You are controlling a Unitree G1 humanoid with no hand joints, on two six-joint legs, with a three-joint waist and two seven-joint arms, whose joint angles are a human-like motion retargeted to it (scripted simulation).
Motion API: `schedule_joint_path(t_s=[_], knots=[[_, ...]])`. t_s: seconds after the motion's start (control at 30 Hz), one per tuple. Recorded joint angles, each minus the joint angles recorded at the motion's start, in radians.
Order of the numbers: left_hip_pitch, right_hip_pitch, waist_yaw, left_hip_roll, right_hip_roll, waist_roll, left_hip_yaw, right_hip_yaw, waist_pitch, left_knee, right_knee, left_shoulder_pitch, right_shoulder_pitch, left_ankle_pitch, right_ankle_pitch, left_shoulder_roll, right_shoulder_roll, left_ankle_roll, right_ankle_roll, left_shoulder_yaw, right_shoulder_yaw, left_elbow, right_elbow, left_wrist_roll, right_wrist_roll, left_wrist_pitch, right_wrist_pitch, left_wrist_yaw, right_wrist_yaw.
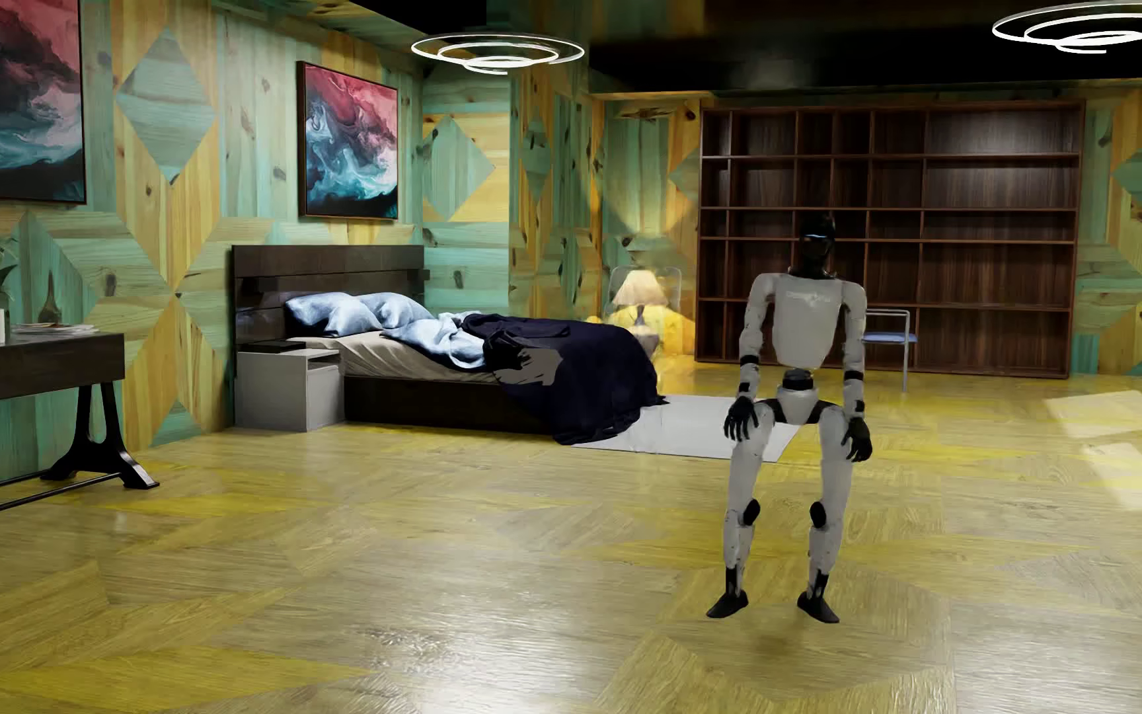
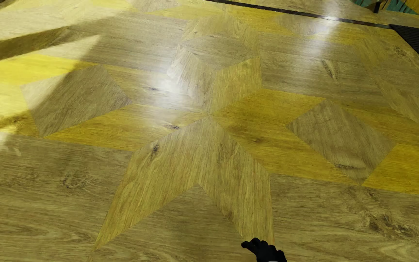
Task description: Head to the bed
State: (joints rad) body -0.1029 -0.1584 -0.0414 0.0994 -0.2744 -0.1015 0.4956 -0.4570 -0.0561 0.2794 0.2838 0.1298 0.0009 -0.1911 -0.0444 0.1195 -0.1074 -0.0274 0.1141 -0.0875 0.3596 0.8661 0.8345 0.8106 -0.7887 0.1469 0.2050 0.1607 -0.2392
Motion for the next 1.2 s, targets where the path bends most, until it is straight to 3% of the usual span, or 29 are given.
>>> schedule_joint_path(t_s=[0.1, 0.27, 0.5, 0.77, 0.93, 1.0, 1.07, 1.13, 1.2], knots=[[0.047, 0.022, -0.014, 0.036, 0.052, 0.017, 0.064, 0.06, -0.003, -0.012, -0.046, -0.002, 0.018, 0.007, 0.011, 0.0, 0.007, -0.023, -0.007, 0.008, -0.017, 0.01, 0.017, -0.005, 0.004, 0.021, -0.004, -0.007, -0.003], [0.115, 0.014, -0.029, 0.086, 0.117, 0.046, 0.171, 0.159, -0.008, -0.026, -0.039, -0.024, 0.036, 0.014, -0.009, -0.01, 0.012, -0.064, -0.029, -0.017, -0.06, -0.015, 0.074, -0.009, -0.006, 0.008, 0.016, -0.006, -0.006], [0.179, -0.006, -0.042, 0.156, 0.213, 0.082, 0.312, 0.281, -0.019, -0.028, -0.038, -0.068, 0.056, 0.022, -0.021, -0.005, 0.023, -0.117, -0.065, -0.074, -0.115, -0.021, 0.087, -0.005, -0.013, -0.005, 0.003, -0.022, -0.011], [0.211, -0.017, -0.049, 0.244, 0.301, 0.111, 0.393, 0.347, -0.027, 0.019, -0.021, -0.098, 0.084, 0.027, -0.038, -0.015, 0.045, -0.167, -0.102, -0.102, -0.146, -0.015, 0.073, 0.01, -0.027, -0.018, 0.002, -0.036, -0.005], [0.184, -0.04, -0.041, 0.357, 0.365, 0.133, 0.398, 0.379, -0.02, 0.173, 0.021, -0.087, 0.078, 0.0, -0.053, -0.005, 0.058, -0.185, -0.121, -0.094, -0.147, -0.009, 0.059, 0.017, -0.037, -0.016, -0.013, -0.033, -0.002], [0.141, -0.053, -0.033, 0.413, 0.397, 0.149, 0.332, 0.395, -0.011, 0.275, 0.047, -0.083, 0.07, -0.006, -0.06, 0.003, 0.06, -0.174, -0.126, -0.089, -0.147, -0.012, 0.047, 0.008, -0.035, -0.018, -0.019, -0.017, 0.0], [0.061, -0.062, -0.015, 0.414, 0.429, 0.165, 0.113, 0.428, 0.001, 0.368, 0.072, -0.071, 0.069, -0.002, -0.064, 0.008, 0.052, -0.147, -0.126, -0.08, -0.151, -0.021, 0.04, -0.002, -0.031, -0.027, -0.033, 0.015, -0.002], [-0.025, -0.078, 0.007, 0.31, 0.452, 0.176, -0.231, 0.48, 0.012, 0.437, 0.1, -0.057, 0.053, -0.001, -0.063, 0.0, 0.046, -0.154, -0.119, -0.071, -0.155, -0.032, 0.049, -0.014, -0.03, -0.031, -0.04, 0.057, 0.001], [-0.064, -0.108, 0.021, 0.101, 0.463, 0.179, -0.609, 0.544, 0.018, 0.499, 0.129, -0.035, 0.03, -0.022, -0.058, -0.004, 0.04, -0.218, -0.106, -0.051, -0.151, -0.052, 0.056, -0.028, -0.034, -0.041, -0.044, 0.093, 0.008]])
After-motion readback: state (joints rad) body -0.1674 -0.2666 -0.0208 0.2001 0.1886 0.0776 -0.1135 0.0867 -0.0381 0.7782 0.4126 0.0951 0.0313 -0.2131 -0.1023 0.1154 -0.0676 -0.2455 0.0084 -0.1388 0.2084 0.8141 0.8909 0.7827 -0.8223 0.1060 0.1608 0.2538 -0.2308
